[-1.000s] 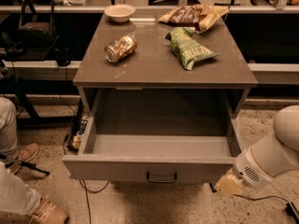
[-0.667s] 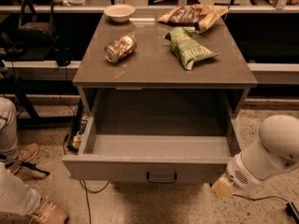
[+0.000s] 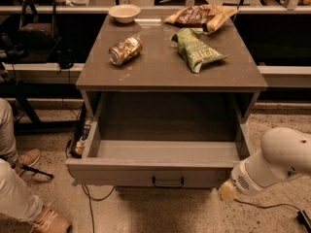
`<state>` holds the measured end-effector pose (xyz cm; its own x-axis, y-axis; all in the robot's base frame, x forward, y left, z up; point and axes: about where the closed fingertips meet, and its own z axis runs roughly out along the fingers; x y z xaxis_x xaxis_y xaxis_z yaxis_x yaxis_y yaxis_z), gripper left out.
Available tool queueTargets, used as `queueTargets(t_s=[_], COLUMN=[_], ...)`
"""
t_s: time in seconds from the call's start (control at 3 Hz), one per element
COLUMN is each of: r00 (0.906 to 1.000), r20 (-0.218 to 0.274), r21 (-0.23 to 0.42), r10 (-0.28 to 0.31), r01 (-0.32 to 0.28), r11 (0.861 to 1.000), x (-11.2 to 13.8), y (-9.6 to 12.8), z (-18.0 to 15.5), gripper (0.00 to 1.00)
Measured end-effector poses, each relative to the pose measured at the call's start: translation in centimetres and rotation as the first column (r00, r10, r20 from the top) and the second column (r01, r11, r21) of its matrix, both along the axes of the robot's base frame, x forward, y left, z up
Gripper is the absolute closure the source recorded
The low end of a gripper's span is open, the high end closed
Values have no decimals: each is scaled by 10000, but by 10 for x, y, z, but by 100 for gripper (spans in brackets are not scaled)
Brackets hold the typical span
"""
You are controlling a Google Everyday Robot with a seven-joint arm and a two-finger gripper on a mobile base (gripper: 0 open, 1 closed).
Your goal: Close top drawer
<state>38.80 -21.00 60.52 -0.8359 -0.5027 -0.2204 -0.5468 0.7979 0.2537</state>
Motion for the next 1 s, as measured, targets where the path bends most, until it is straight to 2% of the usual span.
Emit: queueTargets(t_s=[0.33,0.67,1.0], r00=[10000,9974,9798], r20=[0,651,1910], r21=[0,176,647], r10=[0,-309,-597], r01=[0,298,481], r11=[10000,9994,9967], x=[0,23,71], y=[0,-2,-2], z=[0,7,25], gripper=[100,100,100])
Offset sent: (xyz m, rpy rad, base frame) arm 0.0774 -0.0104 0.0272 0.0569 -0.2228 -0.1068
